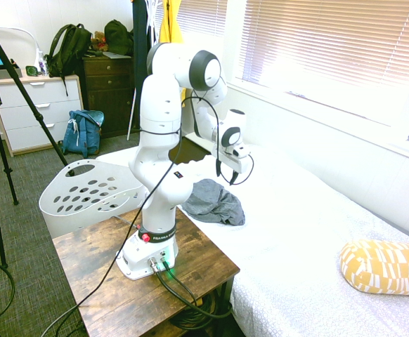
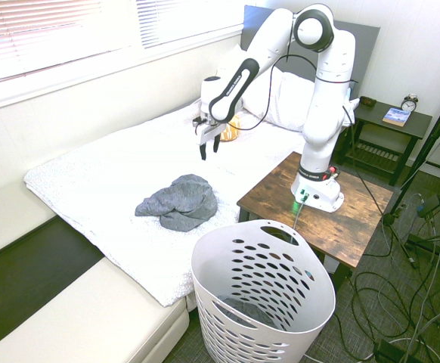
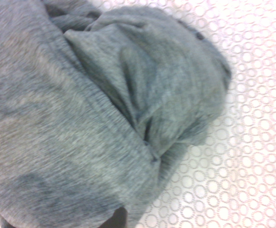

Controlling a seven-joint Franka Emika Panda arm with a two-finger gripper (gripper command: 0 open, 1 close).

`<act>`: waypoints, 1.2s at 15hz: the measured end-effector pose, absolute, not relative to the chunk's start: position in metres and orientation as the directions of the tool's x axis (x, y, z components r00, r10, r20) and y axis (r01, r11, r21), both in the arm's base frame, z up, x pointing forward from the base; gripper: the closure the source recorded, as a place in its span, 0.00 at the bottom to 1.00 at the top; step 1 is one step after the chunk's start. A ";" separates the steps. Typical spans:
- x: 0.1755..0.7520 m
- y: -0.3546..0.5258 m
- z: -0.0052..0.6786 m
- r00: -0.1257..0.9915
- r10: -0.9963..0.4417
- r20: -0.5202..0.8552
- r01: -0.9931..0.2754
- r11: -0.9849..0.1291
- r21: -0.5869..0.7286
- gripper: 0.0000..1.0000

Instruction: Put my clothes in the laundry bag

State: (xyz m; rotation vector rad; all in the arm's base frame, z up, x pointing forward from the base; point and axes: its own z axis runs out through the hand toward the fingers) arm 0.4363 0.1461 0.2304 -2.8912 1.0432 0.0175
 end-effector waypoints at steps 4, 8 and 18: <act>0.445 0.161 0.149 0.814 -0.567 -0.125 -0.578 -0.812 -0.082 0.00; 0.449 0.162 0.087 0.842 -0.501 -0.200 -0.530 -0.837 -0.136 0.00; 0.427 0.206 -0.004 0.902 -0.370 -0.223 -0.409 -0.898 -0.162 1.00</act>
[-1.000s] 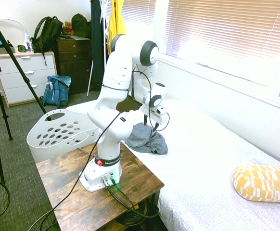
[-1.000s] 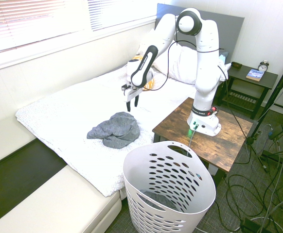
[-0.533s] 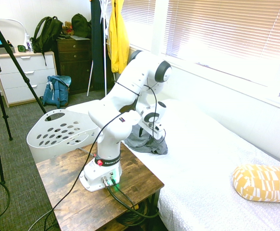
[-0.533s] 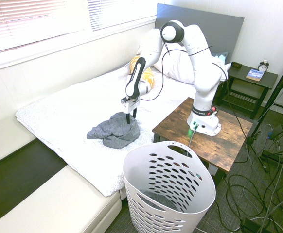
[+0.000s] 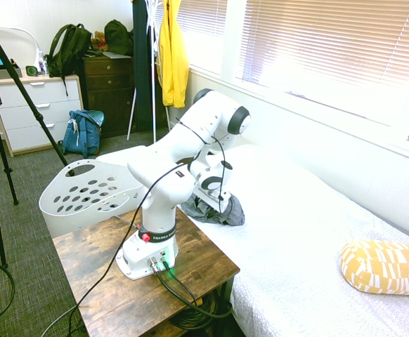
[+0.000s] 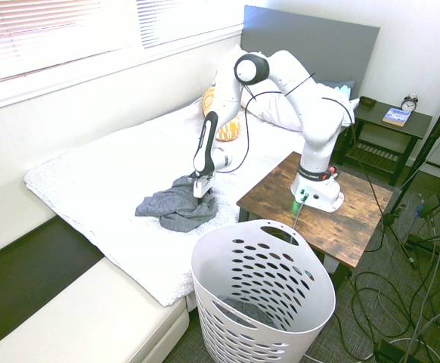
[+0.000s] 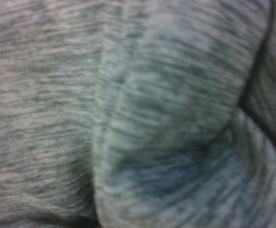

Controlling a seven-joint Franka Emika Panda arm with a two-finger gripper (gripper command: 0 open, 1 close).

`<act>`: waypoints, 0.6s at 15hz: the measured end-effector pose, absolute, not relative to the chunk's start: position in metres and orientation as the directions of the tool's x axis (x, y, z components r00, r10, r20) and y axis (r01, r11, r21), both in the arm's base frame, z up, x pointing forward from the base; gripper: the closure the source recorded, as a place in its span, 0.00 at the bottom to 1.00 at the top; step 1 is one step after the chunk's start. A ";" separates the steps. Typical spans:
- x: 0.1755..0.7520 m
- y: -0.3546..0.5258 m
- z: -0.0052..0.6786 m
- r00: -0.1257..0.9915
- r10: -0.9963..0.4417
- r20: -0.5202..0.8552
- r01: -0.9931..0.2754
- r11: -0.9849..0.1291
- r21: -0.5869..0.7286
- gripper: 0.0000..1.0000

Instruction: Put my clothes in the laundry bag

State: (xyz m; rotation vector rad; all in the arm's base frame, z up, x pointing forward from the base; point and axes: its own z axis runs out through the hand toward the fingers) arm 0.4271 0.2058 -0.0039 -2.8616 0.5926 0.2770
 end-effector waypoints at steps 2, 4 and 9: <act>0.425 0.212 -0.003 0.908 -0.360 -0.212 -0.396 -0.903 -0.166 1.00; 0.424 0.214 -0.004 0.912 -0.356 -0.206 -0.391 -0.905 -0.165 1.00; 0.422 0.214 -0.007 0.912 -0.355 -0.205 -0.390 -0.907 -0.161 1.00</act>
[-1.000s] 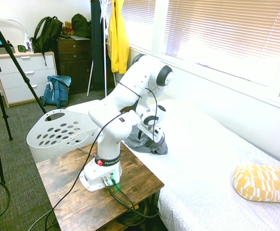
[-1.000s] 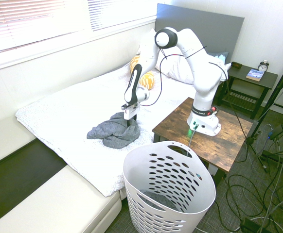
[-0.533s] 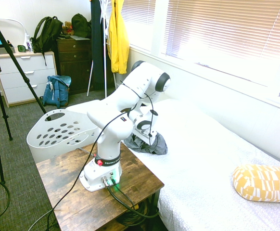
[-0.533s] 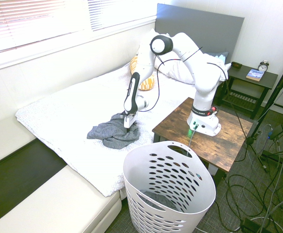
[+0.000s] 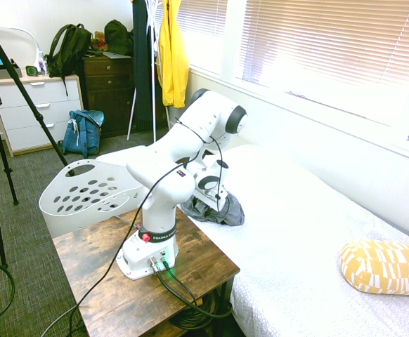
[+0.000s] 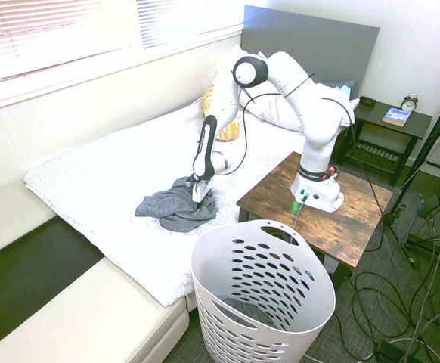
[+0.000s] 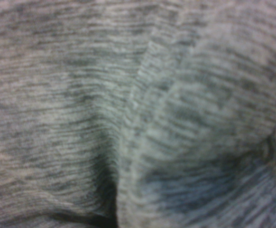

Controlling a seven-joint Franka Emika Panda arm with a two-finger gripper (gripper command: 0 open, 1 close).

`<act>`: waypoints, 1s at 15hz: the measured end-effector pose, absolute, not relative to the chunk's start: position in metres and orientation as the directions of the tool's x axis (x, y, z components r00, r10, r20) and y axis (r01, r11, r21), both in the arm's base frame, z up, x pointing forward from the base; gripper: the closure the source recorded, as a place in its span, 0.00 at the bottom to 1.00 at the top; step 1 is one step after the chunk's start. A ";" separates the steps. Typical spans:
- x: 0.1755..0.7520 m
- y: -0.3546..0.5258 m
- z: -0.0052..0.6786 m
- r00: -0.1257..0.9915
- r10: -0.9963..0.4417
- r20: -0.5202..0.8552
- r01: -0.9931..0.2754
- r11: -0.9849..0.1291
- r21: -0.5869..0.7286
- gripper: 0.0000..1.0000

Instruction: Put my clothes in the laundry bag

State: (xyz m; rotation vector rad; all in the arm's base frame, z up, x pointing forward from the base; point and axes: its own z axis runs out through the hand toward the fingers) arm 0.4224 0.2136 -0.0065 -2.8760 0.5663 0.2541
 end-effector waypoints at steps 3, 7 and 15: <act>0.422 0.212 -0.008 0.911 -0.358 -0.206 -0.392 -0.906 -0.159 1.00; 0.424 0.205 -0.010 0.903 -0.373 -0.212 -0.409 -0.899 -0.156 1.00; 0.420 0.215 -0.013 0.905 -0.364 -0.220 -0.401 -0.902 -0.159 1.00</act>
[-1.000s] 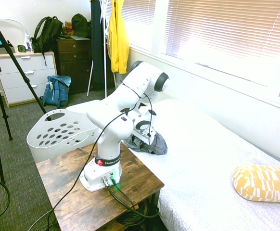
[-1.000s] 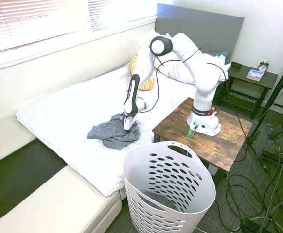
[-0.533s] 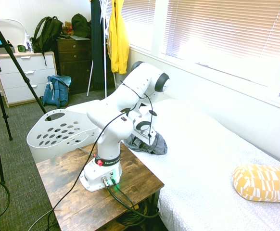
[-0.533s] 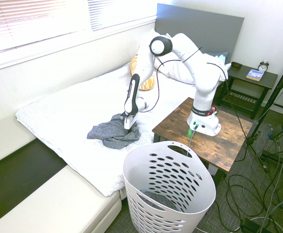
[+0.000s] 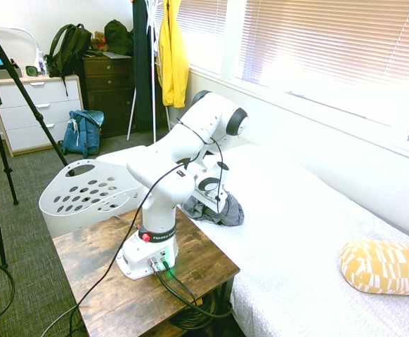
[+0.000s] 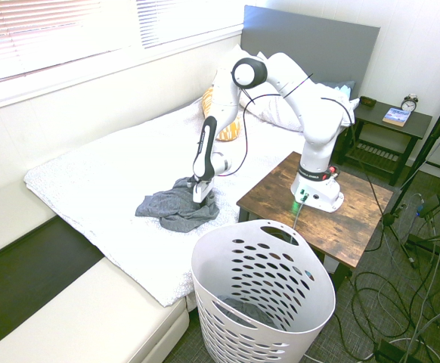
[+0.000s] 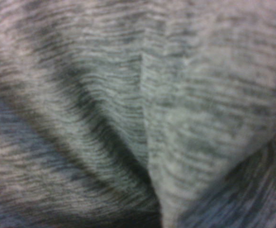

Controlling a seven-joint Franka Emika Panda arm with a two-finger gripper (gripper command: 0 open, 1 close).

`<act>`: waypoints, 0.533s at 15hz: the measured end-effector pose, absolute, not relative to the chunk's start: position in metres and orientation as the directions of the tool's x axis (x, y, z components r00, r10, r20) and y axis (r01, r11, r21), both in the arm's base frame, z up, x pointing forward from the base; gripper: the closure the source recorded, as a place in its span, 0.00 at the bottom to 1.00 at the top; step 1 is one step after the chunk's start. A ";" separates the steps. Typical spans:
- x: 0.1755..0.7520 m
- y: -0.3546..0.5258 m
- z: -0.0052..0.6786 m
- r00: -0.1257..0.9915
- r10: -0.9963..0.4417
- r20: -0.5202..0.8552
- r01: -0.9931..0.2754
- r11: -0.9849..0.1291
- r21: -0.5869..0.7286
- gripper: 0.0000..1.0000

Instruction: Put my clothes in the laundry bag

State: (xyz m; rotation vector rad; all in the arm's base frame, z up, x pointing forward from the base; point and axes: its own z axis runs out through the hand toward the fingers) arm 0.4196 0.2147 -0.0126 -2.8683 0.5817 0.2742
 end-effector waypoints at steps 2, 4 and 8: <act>0.416 0.223 0.000 0.908 -0.362 -0.210 -0.397 -0.904 -0.158 1.00; 0.415 0.227 0.030 0.908 -0.366 -0.204 -0.398 -0.906 -0.145 1.00; 0.429 0.242 0.121 0.916 -0.375 -0.143 -0.394 -0.907 -0.150 1.00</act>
